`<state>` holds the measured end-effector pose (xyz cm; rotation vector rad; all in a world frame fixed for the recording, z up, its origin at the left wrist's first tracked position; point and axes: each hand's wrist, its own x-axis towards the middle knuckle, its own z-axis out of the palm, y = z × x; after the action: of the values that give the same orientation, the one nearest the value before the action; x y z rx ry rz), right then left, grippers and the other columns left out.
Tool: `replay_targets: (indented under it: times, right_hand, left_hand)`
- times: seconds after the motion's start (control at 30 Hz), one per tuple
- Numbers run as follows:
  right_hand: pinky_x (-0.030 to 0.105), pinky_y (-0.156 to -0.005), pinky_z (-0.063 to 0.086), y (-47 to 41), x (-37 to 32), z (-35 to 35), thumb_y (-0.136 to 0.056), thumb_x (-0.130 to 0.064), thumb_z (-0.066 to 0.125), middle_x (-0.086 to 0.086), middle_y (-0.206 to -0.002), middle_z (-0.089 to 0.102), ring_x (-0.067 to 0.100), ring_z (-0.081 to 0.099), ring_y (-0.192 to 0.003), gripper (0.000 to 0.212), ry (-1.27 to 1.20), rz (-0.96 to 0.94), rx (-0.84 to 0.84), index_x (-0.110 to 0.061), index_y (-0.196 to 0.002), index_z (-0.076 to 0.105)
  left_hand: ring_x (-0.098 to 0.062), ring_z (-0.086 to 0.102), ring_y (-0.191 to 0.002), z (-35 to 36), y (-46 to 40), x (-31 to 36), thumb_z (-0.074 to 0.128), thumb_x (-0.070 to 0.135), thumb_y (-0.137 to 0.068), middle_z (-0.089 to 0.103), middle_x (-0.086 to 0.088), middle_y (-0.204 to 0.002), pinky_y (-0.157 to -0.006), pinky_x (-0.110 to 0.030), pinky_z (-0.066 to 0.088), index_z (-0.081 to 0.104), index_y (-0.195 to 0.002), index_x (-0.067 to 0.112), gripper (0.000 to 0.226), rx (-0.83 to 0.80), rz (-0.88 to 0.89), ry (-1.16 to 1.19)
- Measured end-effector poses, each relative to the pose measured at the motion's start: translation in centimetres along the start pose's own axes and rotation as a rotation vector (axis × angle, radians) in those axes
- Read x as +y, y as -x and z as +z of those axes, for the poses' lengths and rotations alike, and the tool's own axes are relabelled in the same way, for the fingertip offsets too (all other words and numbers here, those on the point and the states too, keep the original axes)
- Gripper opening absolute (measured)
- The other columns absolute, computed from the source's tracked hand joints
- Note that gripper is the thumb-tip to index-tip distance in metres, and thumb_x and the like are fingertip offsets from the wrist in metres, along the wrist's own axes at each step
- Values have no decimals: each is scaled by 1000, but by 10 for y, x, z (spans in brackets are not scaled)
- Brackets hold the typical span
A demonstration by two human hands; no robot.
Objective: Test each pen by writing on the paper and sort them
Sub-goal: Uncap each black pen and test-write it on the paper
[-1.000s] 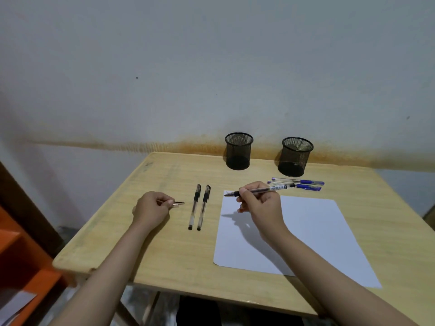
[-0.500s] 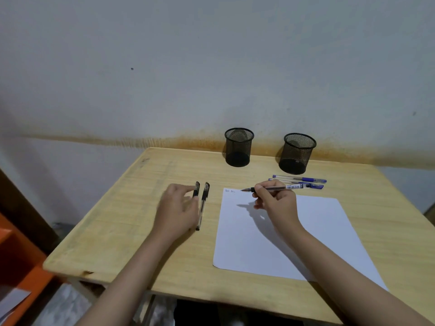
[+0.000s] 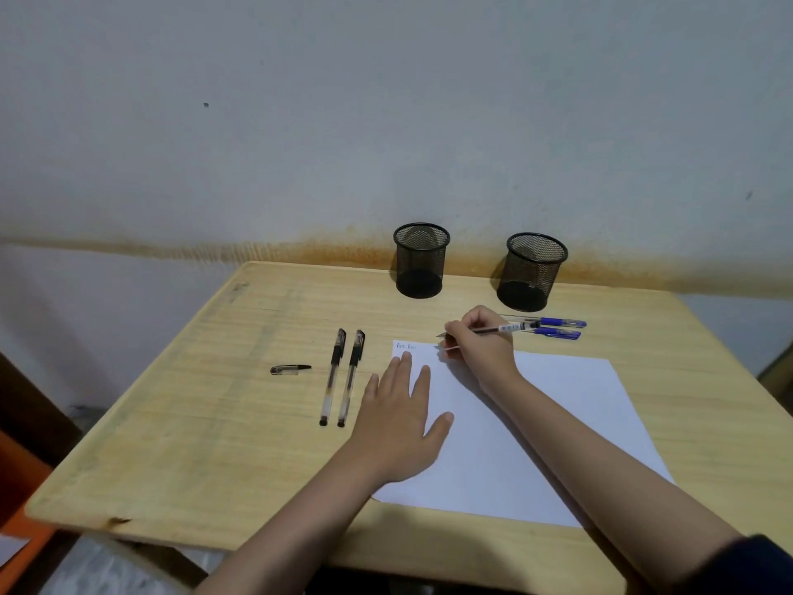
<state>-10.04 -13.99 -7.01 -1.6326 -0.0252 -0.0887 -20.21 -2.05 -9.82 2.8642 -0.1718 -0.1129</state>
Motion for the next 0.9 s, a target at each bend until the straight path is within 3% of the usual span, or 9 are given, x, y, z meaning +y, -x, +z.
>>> replay_targets:
  times: [0.1,0.37,0.67,0.83,0.9]
  right_hand:
    - [34,-52,58,-10,1,8,-80,-8,73,10,-55,61,20,67,-51,29,2,19,-6,-9,-62,50]
    - [24,-41,52,-14,10,17,-80,3,61,18,-55,57,16,63,-43,27,136,-92,-46,-6,-60,45]
    - [25,-43,53,-20,15,20,-81,1,62,29,-67,63,18,64,-46,26,188,-91,-67,-8,-63,46]
    - [26,-46,55,-21,16,20,-79,1,63,30,-66,63,20,65,-47,26,212,-98,-89,-8,-61,46]
    - [25,-44,54,-22,16,20,-80,2,62,29,-66,64,18,64,-45,24,191,-90,-71,-6,-63,47]
  left_hand:
    - [-21,-23,-143,3,-2,-1,19,54,-94,-19,-7,-157,-117,-44,-10,-5,-149,18,70,12,-5,-19]
    - [-21,-22,-143,12,-7,-3,0,63,-75,-18,-8,-157,-115,-42,-11,-6,-148,20,85,60,-12,-37]
    - [-21,-22,-143,10,-7,-2,13,57,-85,-18,-7,-157,-114,-42,-12,-6,-148,20,76,55,-16,-41]
    - [-20,-22,-143,10,-7,-2,3,61,-79,-18,-7,-157,-114,-42,-12,-6,-148,20,81,58,-14,-44]
    - [-20,-21,-144,10,-8,-2,8,59,-83,-17,-7,-158,-114,-42,-11,-6,-149,20,78,55,-19,-39]
